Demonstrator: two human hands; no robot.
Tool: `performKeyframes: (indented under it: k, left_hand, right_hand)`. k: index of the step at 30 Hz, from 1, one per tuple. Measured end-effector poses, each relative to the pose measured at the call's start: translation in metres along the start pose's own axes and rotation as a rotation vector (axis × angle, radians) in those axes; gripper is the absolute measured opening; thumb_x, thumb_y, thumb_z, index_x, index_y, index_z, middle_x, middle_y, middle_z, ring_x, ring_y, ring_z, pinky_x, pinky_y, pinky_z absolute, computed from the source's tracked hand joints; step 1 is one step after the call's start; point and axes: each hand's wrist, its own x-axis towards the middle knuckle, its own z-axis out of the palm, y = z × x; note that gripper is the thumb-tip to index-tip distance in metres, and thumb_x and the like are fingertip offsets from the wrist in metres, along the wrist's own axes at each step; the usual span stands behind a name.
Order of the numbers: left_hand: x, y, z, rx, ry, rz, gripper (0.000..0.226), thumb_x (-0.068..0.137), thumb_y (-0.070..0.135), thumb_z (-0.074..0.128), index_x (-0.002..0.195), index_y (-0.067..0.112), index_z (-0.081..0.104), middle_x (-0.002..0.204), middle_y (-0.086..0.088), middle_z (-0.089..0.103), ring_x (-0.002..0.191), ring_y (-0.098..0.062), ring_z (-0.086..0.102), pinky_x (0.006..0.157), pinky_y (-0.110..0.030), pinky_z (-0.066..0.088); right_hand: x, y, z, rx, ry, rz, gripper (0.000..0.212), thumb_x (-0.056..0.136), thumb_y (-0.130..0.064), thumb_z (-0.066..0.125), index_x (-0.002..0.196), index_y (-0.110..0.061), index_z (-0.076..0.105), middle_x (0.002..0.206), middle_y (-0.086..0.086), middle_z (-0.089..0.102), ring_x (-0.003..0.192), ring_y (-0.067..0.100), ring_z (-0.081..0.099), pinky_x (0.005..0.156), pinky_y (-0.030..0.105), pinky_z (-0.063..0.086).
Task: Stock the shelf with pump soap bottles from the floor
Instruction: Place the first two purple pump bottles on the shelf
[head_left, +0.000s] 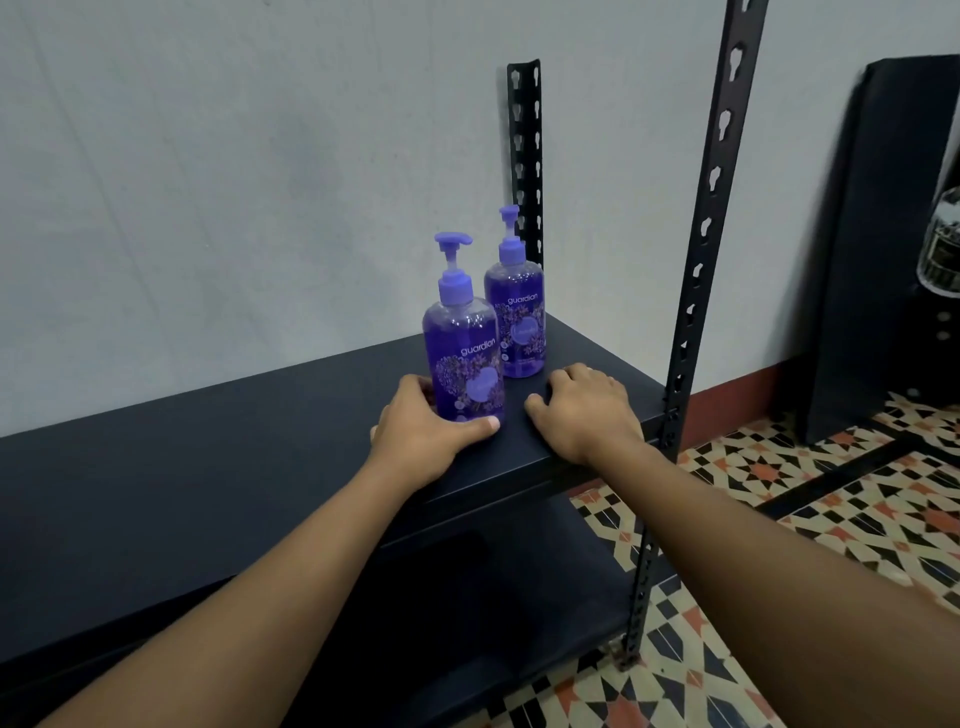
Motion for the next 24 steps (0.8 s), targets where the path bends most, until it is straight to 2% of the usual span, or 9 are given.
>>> performKeyframes:
  k: [2, 4, 6, 8, 14, 18, 24]
  left_hand:
    - [0.013, 0.0, 0.005, -0.017, 0.028, -0.004, 0.088, 0.04, 0.073, 0.083, 0.109, 0.033, 0.047, 0.114, 0.013, 0.065, 0.111, -0.016, 0.065, 0.105, -0.047, 0.048]
    - [0.025, 0.001, 0.011, 0.016, 0.059, -0.001, 0.081, 0.054, 0.07, 0.085, 0.113, 0.032, 0.046, 0.119, 0.011, 0.064, 0.117, -0.018, 0.061, 0.109, -0.044, 0.042]
    - [0.038, 0.0, 0.017, 0.11, 0.102, -0.003, 0.075, 0.068, 0.068, 0.081, 0.123, 0.029, 0.047, 0.126, 0.01, 0.063, 0.126, -0.021, 0.053, 0.106, -0.04, 0.035]
    - [0.047, 0.003, 0.021, 0.166, 0.124, -0.017, 0.077, 0.074, 0.07, 0.075, 0.132, 0.027, 0.047, 0.132, 0.01, 0.062, 0.132, -0.024, 0.046, 0.104, -0.041, 0.03]
    - [0.058, 0.002, 0.025, 0.22, 0.116, -0.026, 0.08, 0.077, 0.072, 0.07, 0.138, 0.027, 0.044, 0.138, 0.009, 0.06, 0.136, -0.025, 0.04, 0.104, -0.042, 0.027]
    - [0.056, 0.0, 0.025, 0.231, 0.167, 0.005, 0.078, 0.075, 0.071, 0.072, 0.134, 0.024, 0.048, 0.134, 0.008, 0.061, 0.135, -0.025, 0.04, 0.102, -0.042, 0.028]
    - [0.063, -0.003, 0.026, 0.267, 0.18, 0.007, 0.073, 0.079, 0.071, 0.069, 0.133, 0.025, 0.052, 0.132, 0.007, 0.062, 0.133, -0.027, 0.04, 0.1, -0.044, 0.028]
  right_hand:
    - [0.0, 0.0, 0.0, 0.005, 0.002, 0.0, 0.055, 0.101, -0.051, 0.031, 0.133, -0.015, 0.057, 0.138, 0.011, 0.054, 0.128, 0.029, 0.048, 0.109, 0.046, 0.035]
    - [0.001, 0.0, 0.0, 0.008, 0.002, -0.002, 0.055, 0.1, -0.051, 0.031, 0.133, -0.015, 0.056, 0.138, 0.011, 0.053, 0.129, 0.029, 0.047, 0.109, 0.046, 0.035]
    - [0.002, 0.0, 0.001, 0.007, 0.0, 0.001, 0.055, 0.1, -0.052, 0.031, 0.133, -0.015, 0.056, 0.139, 0.011, 0.053, 0.129, 0.03, 0.047, 0.11, 0.047, 0.035]
    - [0.003, 0.0, 0.002, 0.009, 0.006, 0.002, 0.055, 0.1, -0.052, 0.031, 0.133, -0.015, 0.056, 0.138, 0.011, 0.053, 0.129, 0.03, 0.046, 0.11, 0.046, 0.034]
    - [0.011, 0.001, 0.001, 0.048, 0.001, 0.041, 0.058, 0.098, -0.056, 0.041, 0.136, -0.013, 0.052, 0.139, 0.012, 0.052, 0.128, 0.032, 0.048, 0.107, 0.046, 0.038]
    - [0.029, -0.002, -0.004, 0.251, -0.003, 0.136, 0.069, 0.091, -0.064, 0.057, 0.141, -0.017, 0.047, 0.141, 0.009, 0.054, 0.132, 0.033, 0.049, 0.106, 0.047, 0.038]
    - [0.052, -0.007, 0.006, 0.355, 0.073, 0.192, 0.053, 0.093, -0.059, 0.06, 0.13, -0.021, 0.053, 0.127, 0.004, 0.065, 0.125, 0.031, 0.054, 0.103, 0.046, 0.035]
